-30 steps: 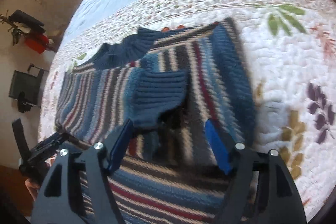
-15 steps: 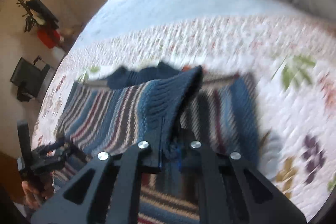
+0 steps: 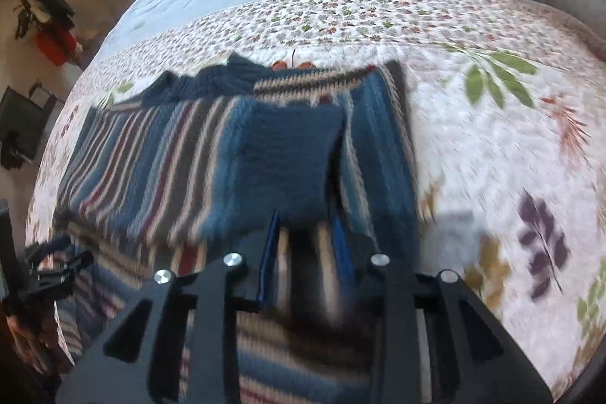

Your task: Fold small clothes

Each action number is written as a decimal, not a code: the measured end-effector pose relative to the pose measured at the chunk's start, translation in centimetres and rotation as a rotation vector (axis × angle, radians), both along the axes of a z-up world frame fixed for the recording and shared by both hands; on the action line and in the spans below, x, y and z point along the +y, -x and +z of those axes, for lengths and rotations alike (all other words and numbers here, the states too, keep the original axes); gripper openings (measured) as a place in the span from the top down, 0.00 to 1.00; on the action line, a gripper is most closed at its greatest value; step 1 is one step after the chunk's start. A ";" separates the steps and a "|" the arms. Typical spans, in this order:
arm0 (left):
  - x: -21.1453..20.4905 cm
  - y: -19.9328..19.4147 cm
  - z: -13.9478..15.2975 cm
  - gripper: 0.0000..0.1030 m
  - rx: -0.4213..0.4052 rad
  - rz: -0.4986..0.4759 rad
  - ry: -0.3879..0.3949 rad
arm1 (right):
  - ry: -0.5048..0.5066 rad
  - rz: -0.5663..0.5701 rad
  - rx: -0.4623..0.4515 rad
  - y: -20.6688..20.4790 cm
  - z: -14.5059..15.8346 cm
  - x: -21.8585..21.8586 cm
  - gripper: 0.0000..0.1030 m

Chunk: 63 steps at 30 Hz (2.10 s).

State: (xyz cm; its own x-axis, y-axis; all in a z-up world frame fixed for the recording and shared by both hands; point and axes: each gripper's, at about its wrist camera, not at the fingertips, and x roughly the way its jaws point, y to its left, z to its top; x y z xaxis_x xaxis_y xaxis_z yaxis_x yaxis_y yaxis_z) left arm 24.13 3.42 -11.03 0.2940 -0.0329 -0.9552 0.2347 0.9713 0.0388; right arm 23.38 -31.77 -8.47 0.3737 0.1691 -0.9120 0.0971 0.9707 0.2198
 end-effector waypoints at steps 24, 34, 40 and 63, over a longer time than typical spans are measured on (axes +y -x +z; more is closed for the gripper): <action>7.7 15.9 1.8 0.09 0.010 0.026 -0.024 | -0.055 -0.028 0.093 26.0 0.7 2.3 0.48; 13.9 21.3 1.3 0.09 0.078 0.096 0.005 | -0.134 -0.022 0.150 33.0 -0.7 3.4 0.46; 15.1 23.1 -0.1 0.09 0.157 0.135 0.102 | -0.204 -0.027 0.169 33.4 -2.2 4.3 0.46; 9.8 22.9 -1.4 0.41 0.238 0.064 0.222 | -0.187 -0.051 0.167 33.0 -2.7 4.2 0.46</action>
State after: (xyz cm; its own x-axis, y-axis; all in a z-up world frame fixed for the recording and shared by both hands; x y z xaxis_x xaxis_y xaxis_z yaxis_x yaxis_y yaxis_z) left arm 1.26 13.23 -12.42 0.0720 -0.2364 -0.9690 0.1503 0.9630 -0.2238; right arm -9.65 -27.59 -11.22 0.2332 0.3257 -0.9162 0.1951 0.9074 0.3722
